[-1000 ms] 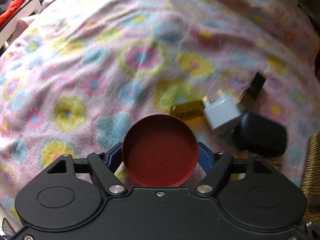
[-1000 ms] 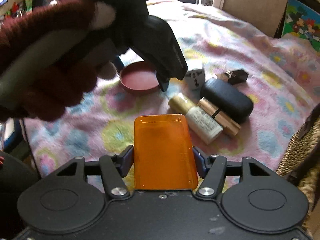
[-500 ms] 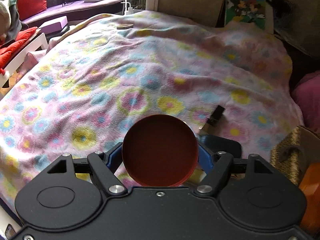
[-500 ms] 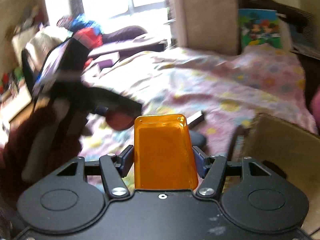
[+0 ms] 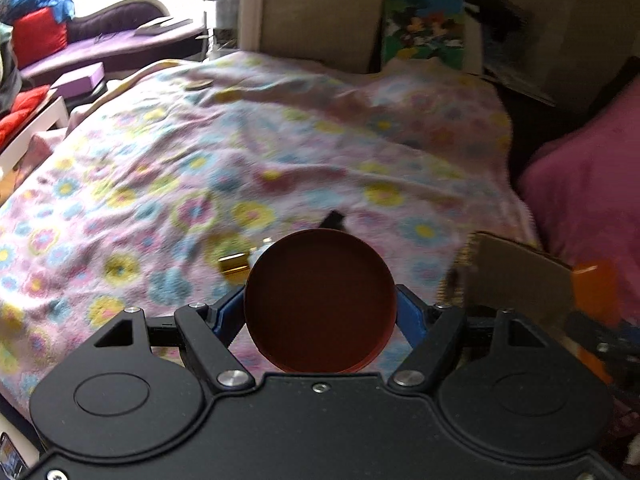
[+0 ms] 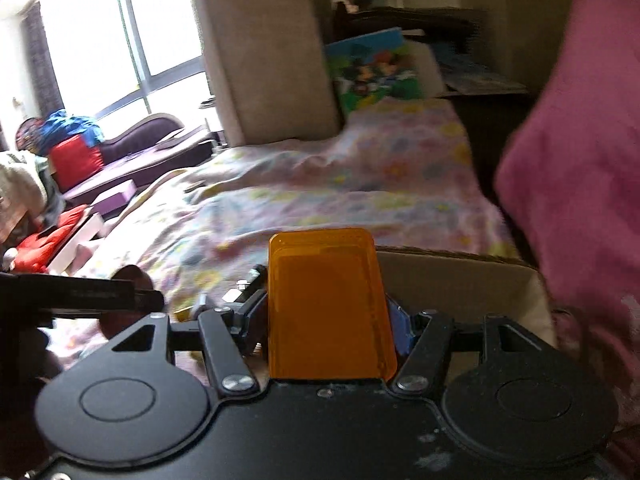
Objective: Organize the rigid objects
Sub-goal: 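Carry the orange box and red lid over the basket with both tools, then open the right tool to drop the orange box while the left tool drops the red lid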
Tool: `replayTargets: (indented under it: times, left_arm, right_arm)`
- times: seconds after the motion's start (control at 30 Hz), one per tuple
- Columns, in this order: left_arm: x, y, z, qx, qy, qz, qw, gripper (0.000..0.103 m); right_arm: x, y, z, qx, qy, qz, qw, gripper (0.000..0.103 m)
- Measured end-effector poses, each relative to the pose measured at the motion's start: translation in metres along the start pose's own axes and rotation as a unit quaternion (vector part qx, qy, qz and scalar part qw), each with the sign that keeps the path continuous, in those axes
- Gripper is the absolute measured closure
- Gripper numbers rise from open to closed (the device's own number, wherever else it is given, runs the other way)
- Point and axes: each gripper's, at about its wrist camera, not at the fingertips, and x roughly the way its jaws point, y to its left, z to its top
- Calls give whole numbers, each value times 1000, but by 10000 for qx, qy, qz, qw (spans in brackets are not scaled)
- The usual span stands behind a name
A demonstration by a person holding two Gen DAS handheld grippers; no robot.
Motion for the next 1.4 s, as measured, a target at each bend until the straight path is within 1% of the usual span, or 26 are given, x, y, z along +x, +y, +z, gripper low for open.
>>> replayTargets:
  times: [0.13,0.3,0.63,0.83,0.93,1.0,1.07,1.1,1.23,1.4]
  left_arm:
    - [-4,-24,-2,213,-10,-43,9998,32]
    - [-1,-54,-6,492,33,-124,9987,32]
    - [10,-97,-9,727,222,-299,9967,32]
    - [17,-110,-11,800,312,-293,9959,32]
    - [20,-114,-12,829,361,-226,9956,32]
    - [23,-113,-12,823,399,-210,9956,30]
    - [26,-112,-11,779,430,-165,9959,23]
    - [27,-111,-11,756,440,-162,9960,23]
    - [31,-108,-11,689,521,-181,9961,22]
    - [33,-110,-13,719,545,-147,9958,22]
  right_arm:
    - [3,-13,-3,117,33,-202,9997,42]
    - [0,-26,-5,272,51,-345,9990,42]
    - [2,-52,-8,528,208,-607,9965,42]
    - [4,-59,-7,590,222,-610,9961,42]
    - [5,-58,-7,616,236,-611,9959,42]
    - [7,-59,-8,639,272,-584,9959,41]
    - [10,-61,-7,712,299,-541,9955,41]
    - [10,-62,-8,734,304,-550,9953,41]
    - [14,-63,-9,778,335,-570,9948,35]
    - [15,-63,-9,800,356,-591,9944,34]
